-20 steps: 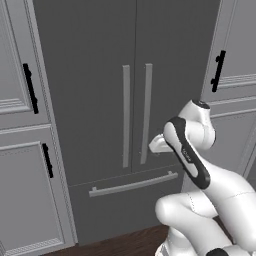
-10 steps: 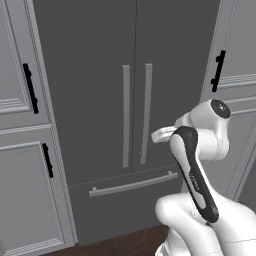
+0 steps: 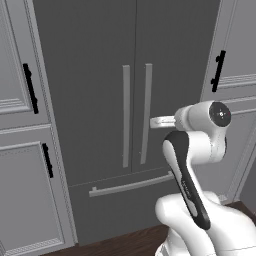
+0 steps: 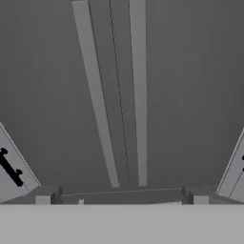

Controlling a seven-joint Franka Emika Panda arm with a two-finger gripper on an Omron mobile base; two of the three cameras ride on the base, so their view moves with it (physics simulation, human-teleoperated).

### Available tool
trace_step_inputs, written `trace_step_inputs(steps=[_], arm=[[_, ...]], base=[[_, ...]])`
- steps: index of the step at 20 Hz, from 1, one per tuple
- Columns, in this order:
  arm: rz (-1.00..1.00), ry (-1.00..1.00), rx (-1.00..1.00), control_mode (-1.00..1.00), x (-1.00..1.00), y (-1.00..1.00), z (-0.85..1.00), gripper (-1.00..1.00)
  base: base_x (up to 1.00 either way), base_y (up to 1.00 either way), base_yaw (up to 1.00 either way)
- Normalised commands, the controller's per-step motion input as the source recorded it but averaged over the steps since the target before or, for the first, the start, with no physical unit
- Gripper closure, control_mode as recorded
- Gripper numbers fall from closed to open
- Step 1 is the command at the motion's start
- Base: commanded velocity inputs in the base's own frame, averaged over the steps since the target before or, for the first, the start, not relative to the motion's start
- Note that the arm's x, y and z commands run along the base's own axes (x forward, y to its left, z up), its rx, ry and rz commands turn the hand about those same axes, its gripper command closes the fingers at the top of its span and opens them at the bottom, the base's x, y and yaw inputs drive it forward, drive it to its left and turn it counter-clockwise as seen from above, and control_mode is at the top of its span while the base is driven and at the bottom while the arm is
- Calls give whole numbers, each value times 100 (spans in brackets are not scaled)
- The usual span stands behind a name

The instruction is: Grab a lemon wedge from the fridge and one ice cube from the ice bowl, and put them in the glass of lemonade.

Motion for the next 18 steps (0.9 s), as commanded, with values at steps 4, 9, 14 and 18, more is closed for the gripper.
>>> trace_step_inputs(steps=[4,9,14,18], arm=[[-11,6,0,-100,84,-9,-11,-100],[-11,42,-13,-100,100,0,36,-100],[-1,26,-1,-100,71,-20,4,-100],[6,0,18,-100,74,-28,-61,-100]], base=[[0,0,0],[0,0,0],[0,0,0],[0,0,0]])
